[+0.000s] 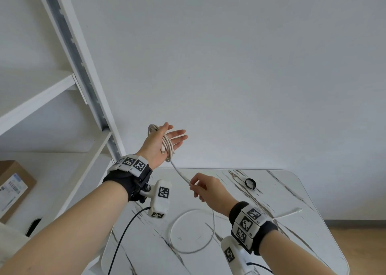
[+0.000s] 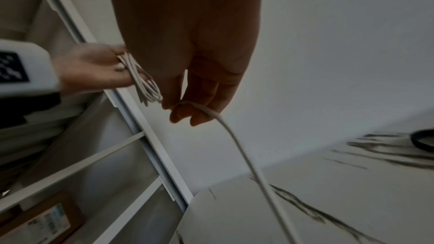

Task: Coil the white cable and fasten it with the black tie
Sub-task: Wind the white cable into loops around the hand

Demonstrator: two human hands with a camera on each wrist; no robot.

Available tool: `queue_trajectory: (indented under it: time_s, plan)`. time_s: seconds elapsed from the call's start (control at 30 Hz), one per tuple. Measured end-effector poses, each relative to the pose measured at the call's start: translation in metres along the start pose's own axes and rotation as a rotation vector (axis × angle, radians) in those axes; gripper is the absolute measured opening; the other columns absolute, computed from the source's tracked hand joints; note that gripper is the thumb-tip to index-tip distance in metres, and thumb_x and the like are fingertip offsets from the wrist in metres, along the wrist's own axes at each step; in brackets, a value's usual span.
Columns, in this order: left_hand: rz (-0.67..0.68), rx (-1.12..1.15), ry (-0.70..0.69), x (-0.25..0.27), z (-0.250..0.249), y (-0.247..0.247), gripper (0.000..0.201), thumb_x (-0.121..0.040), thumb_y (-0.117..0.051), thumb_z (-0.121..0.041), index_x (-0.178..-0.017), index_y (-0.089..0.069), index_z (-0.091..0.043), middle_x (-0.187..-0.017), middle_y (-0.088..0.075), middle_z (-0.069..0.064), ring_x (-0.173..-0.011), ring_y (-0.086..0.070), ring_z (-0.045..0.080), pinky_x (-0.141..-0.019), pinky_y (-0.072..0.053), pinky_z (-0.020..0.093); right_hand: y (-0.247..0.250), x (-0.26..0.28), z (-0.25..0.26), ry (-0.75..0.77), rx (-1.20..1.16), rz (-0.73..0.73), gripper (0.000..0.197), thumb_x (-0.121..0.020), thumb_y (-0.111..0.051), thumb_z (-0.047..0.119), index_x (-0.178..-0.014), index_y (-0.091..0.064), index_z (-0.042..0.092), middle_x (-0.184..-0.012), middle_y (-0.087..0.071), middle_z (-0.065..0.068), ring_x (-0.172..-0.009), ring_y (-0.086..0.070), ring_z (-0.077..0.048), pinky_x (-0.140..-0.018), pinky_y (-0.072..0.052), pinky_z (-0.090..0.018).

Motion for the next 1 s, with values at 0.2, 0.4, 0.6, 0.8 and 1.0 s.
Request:
queue_trajectory:
  time_s: [0.2, 0.4, 0.6, 0.8, 1.0]
  plan:
    - [0.035, -0.197, 0.031, 0.002, 0.015, 0.006, 0.021, -0.096, -0.048, -0.032, -0.095, -0.050, -0.011, -0.087, -0.074, 0.015, -0.086, -0.071, 0.033, -0.100, -0.046, 0.044, 0.013, -0.002, 0.033, 0.139, 0.100, -0.022, 0.014, -0.092, -0.055, 0.022, -0.093, -0.066, 0.013, -0.060, -0.050, 0.009, -0.047, -0.045, 0.002, -0.050, -0.034, -0.009]
    - [0.122, -0.452, 0.174, 0.019, 0.027, 0.002, 0.028, -0.096, -0.047, -0.036, -0.097, -0.049, -0.008, -0.093, -0.070, 0.014, -0.060, -0.071, 0.027, -0.056, -0.058, 0.032, 0.025, -0.002, 0.053, 0.259, 0.222, -0.016, 0.018, -0.091, -0.051, 0.009, -0.099, -0.067, 0.007, -0.084, -0.058, 0.003, -0.071, -0.050, -0.010, -0.062, -0.035, -0.012]
    - [0.187, -0.610, 0.312, 0.030, 0.050, 0.003, 0.045, -0.090, -0.051, -0.046, -0.102, -0.053, -0.002, -0.080, -0.060, 0.016, -0.056, -0.070, 0.031, -0.058, -0.060, 0.036, 0.040, -0.005, 0.065, 0.217, 0.132, 0.009, 0.006, -0.080, -0.069, 0.011, -0.081, -0.064, 0.008, -0.066, -0.061, 0.006, -0.049, -0.050, 0.007, -0.052, -0.037, -0.004]
    - [0.196, -0.655, 0.391, 0.031, 0.062, 0.008, 0.055, -0.087, -0.047, -0.057, -0.088, -0.051, -0.002, -0.051, -0.053, 0.008, -0.037, -0.050, 0.019, -0.073, -0.059, 0.045, 0.047, -0.008, 0.065, 0.133, 0.003, 0.178, 0.017, -0.076, -0.073, 0.008, -0.088, -0.062, 0.014, -0.077, -0.067, 0.004, -0.065, -0.062, 0.003, -0.066, -0.049, -0.012]
    - [0.356, -0.615, 0.521, 0.038, 0.062, 0.004, 0.057, -0.088, -0.028, -0.066, -0.068, -0.042, -0.014, -0.042, -0.038, 0.000, -0.026, -0.029, 0.009, -0.055, -0.054, 0.029, 0.061, -0.020, 0.064, 0.162, 0.082, 0.083, 0.015, -0.075, -0.076, 0.013, -0.087, -0.070, 0.006, -0.088, -0.074, -0.011, -0.075, -0.067, -0.015, -0.076, -0.055, -0.025]
Point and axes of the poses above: each hand's wrist, its own x-axis away from the middle knuckle, its own y-axis out of the back of the hand, z = x × y, the point moved 3 cm from there along -x, towards the middle knuckle
